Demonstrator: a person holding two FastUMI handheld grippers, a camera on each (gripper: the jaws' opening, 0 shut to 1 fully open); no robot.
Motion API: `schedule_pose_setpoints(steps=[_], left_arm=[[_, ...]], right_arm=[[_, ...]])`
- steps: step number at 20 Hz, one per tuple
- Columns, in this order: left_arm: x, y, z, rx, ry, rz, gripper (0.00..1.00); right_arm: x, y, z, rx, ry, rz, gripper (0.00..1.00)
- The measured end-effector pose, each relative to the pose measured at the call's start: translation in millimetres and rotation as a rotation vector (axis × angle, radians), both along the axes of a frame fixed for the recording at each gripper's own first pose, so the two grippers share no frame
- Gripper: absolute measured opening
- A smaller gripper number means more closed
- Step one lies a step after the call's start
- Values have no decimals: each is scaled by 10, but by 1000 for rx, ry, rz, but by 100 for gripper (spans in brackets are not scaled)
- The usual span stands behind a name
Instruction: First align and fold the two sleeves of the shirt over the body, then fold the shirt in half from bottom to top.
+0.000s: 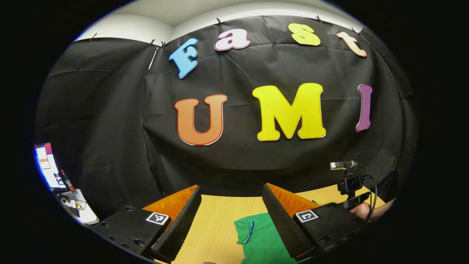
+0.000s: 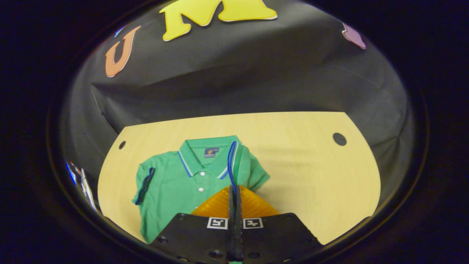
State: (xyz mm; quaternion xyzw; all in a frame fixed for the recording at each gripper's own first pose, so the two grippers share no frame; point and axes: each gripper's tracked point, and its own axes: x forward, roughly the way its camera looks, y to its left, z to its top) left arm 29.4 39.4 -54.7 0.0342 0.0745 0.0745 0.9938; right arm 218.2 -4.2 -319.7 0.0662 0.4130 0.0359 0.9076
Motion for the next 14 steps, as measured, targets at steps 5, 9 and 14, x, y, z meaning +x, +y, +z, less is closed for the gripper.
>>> schedule_pose_setpoints(steps=[5, 9, 14], left_arm=[[2, 36, -272, -42, 66, -15, 100], [30, -5, -502, -33, 102, -51, 100], [120, -169, -999, -72, 173, -114, 100]], right_arm=[[-119, 387, 160, 110, -32, 19, 58], [-325, 280, 414, 18, -127, 1, 95], [-957, 155, 915, -40, -257, 16, 96]])
